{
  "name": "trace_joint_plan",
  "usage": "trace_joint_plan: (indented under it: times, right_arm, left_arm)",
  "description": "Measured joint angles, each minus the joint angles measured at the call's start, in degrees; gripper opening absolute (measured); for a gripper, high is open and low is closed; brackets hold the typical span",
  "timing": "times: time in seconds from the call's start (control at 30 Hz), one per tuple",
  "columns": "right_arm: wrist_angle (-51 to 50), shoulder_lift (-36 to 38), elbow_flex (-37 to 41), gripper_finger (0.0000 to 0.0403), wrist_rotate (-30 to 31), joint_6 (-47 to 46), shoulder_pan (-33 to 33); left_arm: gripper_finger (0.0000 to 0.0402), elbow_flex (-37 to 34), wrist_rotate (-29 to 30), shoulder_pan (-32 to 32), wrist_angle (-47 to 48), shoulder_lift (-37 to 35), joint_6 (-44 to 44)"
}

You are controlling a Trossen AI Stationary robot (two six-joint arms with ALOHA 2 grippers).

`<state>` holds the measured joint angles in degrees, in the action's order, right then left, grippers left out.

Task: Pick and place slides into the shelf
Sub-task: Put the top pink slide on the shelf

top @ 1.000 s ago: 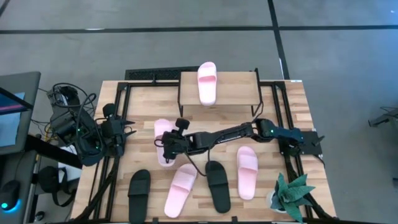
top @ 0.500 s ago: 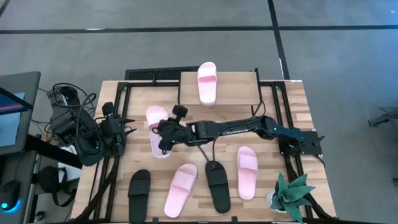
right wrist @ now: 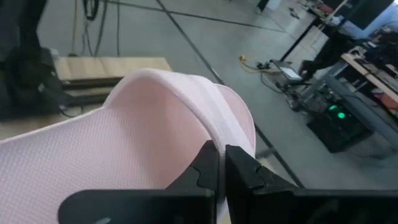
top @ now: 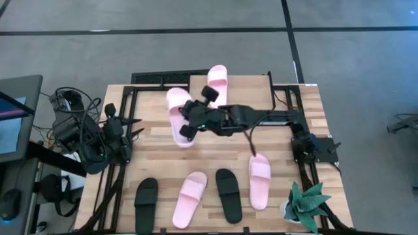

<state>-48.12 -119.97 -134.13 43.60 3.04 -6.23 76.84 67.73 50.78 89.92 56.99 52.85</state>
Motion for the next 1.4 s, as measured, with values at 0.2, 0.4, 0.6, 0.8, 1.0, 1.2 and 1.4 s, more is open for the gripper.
trace_joint_plan:
  times: [0.2, 0.4, 0.6, 0.8, 1.0, 1.2, 1.4]
  right_arm:
    - [-6.9, 4.0, 0.0, 0.0000, 0.2, 0.0, 0.8]
    - [-16.4, 6.8, 0.0, 0.0000, 2.1, -0.4, 2.6]
    - [-24.9, 9.4, 0.0, 0.0000, 2.8, -4.3, 5.4]
    - [-29.9, 12.1, 0.1, 0.0000, 2.8, -5.0, 8.1]
    - [-33.3, 15.5, 0.1, 0.0000, 2.8, -5.1, 9.3]
    - [-39.0, 19.5, 0.5, 0.0000, 2.8, -6.7, 9.4]
    - [-39.7, 25.7, 6.0, 0.0000, 2.8, -8.8, 8.7]
  left_arm:
    - [0.0139, 0.0, 5.7, -0.5, -1.2, 0.0, 0.9]
    - [0.0139, 0.0, 10.0, -2.9, -1.2, 0.0, 3.0]
    - [0.0139, 0.0, 11.5, -6.1, -1.4, 0.0, 3.9]
    - [0.0139, 0.0, 11.6, -9.1, -3.1, 0.5, 3.4]
    - [0.0139, 0.0, 11.9, -11.1, -3.5, 1.9, 3.3]
    - [0.0139, 0.0, 12.1, -12.6, -3.5, 3.3, 3.3]
    - [0.0139, 0.0, 12.8, -13.4, -3.5, 4.6, 3.3]
